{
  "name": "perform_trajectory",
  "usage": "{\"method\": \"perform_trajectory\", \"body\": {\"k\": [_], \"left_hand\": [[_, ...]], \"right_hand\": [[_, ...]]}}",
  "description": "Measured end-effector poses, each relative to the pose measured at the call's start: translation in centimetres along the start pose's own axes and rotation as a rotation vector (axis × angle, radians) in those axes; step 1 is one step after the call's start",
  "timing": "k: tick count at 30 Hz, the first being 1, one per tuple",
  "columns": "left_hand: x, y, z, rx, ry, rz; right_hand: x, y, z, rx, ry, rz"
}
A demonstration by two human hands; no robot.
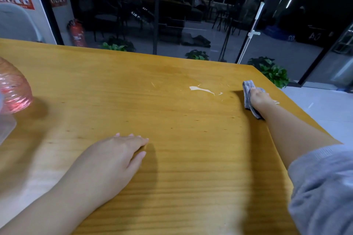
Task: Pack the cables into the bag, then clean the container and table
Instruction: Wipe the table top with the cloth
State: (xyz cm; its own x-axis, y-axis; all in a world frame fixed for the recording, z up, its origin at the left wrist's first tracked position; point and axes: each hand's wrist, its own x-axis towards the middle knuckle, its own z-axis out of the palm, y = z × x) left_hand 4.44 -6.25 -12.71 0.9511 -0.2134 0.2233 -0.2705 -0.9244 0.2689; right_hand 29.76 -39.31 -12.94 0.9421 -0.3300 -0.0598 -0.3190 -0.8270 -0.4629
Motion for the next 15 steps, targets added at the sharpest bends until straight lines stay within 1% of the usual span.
{"method": "perform_trajectory", "body": {"k": [3, 4, 5, 9, 11, 13, 15], "left_hand": [[0.0, 0.0, 0.0, 0.026, 0.097, 0.009], [0.0, -0.1, -0.1, 0.042, 0.107, 0.001], [-0.1, -0.3, 0.0, 0.043, 0.1, -0.01], [0.0, -0.6, 0.2, 0.071, 0.068, 0.046], [0.1, -0.6, 0.2, 0.099, 0.087, 0.063], [0.2, -0.6, 0.2, 0.109, 0.081, 0.056], [0.3, -0.4, 0.1, 0.089, 0.041, 0.037]], "right_hand": [[0.3, -1.0, 0.5, -0.024, -0.028, -0.036], [0.2, -1.3, 0.7, -0.035, -0.034, -0.057], [0.1, -1.7, 0.8, -0.039, -0.041, -0.073], [0.0, -2.7, 1.5, -0.022, -0.081, -0.129], [0.1, -2.9, 1.9, -0.014, -0.099, -0.158], [0.0, -3.3, 2.3, -0.018, -0.115, -0.19], [-0.5, -3.9, 2.7, -0.023, -0.136, -0.217]]}}
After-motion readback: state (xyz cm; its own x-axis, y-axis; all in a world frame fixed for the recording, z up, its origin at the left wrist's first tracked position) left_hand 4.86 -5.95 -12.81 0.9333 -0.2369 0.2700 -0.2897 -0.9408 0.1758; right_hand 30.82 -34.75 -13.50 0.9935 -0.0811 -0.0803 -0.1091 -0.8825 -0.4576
